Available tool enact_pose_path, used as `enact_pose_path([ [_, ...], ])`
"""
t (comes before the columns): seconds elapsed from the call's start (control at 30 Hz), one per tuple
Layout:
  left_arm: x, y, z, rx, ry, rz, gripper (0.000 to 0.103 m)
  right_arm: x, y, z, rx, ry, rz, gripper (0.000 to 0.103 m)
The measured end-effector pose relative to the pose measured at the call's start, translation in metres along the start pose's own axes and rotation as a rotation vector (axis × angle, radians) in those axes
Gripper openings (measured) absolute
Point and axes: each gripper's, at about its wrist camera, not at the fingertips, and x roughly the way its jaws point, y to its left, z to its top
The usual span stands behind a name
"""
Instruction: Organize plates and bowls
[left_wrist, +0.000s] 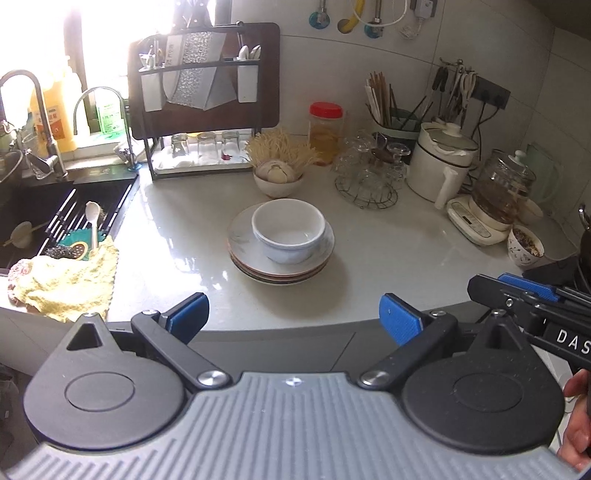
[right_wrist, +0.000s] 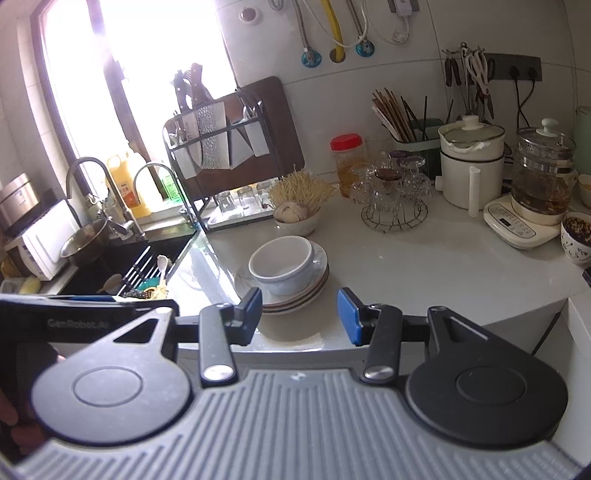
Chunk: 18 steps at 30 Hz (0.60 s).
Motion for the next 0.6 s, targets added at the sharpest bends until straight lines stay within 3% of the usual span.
enact_pose_path([
  [0.13, -0.0011, 0.0022, 0.0001, 0.002, 0.002, 0.013, 0.1, 0.0021, -0.0029, -0.0002, 0.003, -0.001, -0.016, 0.055],
  [0.27, -0.0019, 0.0051, 0.0005, -0.006, 0.003, 0.021, 0.1, 0.0021, -0.0048, 0.0007, 0.001, -0.015, -0.021, 0.071],
  [0.47, -0.0037, 0.0064, -0.0008, -0.025, 0.004, 0.043, 0.1, 0.0053, -0.0045, 0.0043, -0.022, 0.001, -0.007, 0.072],
  [0.5, -0.0041, 0.0061, -0.0014, -0.028, 0.003, 0.049, 0.1, 0.0054, -0.0042, 0.0043, -0.025, 0.002, -0.004, 0.077],
  [0.57, -0.0042, 0.007, -0.0025, -0.044, 0.008, 0.044, 0.1, 0.0056, -0.0046, 0.0049, -0.021, 0.0, 0.006, 0.1],
  [0.6, -0.0043, 0.0075, -0.0036, -0.051, 0.01, 0.043, 0.1, 0.0058, -0.0051, 0.0052, -0.016, 0.002, 0.009, 0.103],
])
